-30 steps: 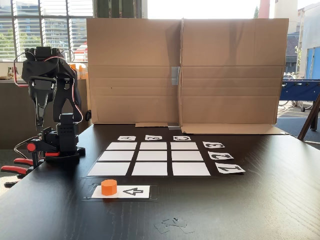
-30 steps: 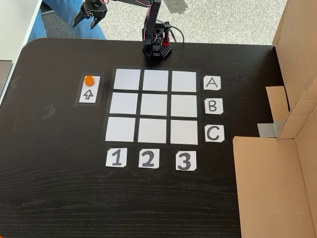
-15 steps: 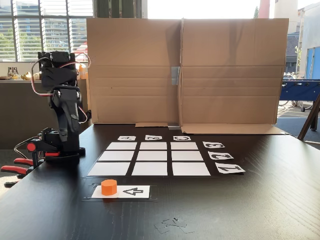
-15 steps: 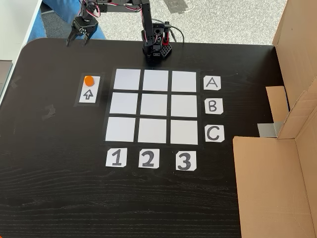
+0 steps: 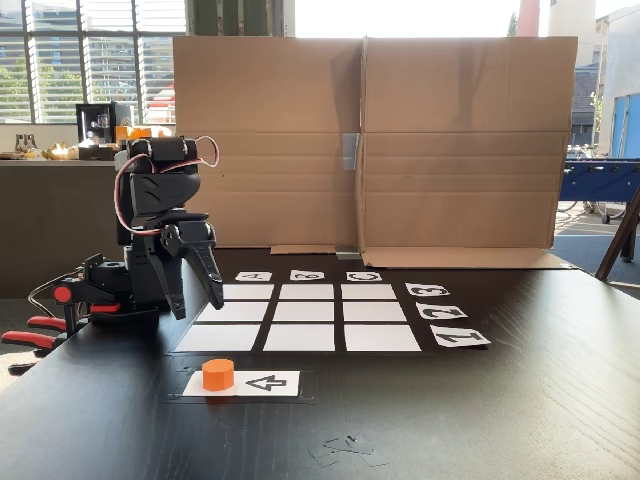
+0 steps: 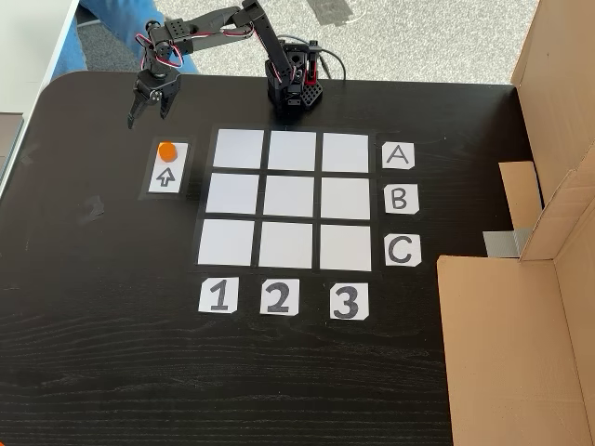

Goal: Pick up the round, orange token and place it in the grid on square A3.

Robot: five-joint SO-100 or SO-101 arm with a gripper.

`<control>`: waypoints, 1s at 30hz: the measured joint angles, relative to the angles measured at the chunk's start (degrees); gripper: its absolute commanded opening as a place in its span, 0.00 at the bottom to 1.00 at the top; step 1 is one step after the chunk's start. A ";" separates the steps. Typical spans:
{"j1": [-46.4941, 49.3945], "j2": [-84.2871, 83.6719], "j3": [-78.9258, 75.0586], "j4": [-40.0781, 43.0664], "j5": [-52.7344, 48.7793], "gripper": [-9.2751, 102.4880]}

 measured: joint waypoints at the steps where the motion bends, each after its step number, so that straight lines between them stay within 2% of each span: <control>1: -0.35 -0.35 0.00 -0.18 0.00 0.43; 13: -3.08 -4.31 0.00 -0.35 -6.24 0.43; 30: -3.25 -11.07 0.00 -0.35 -6.77 0.43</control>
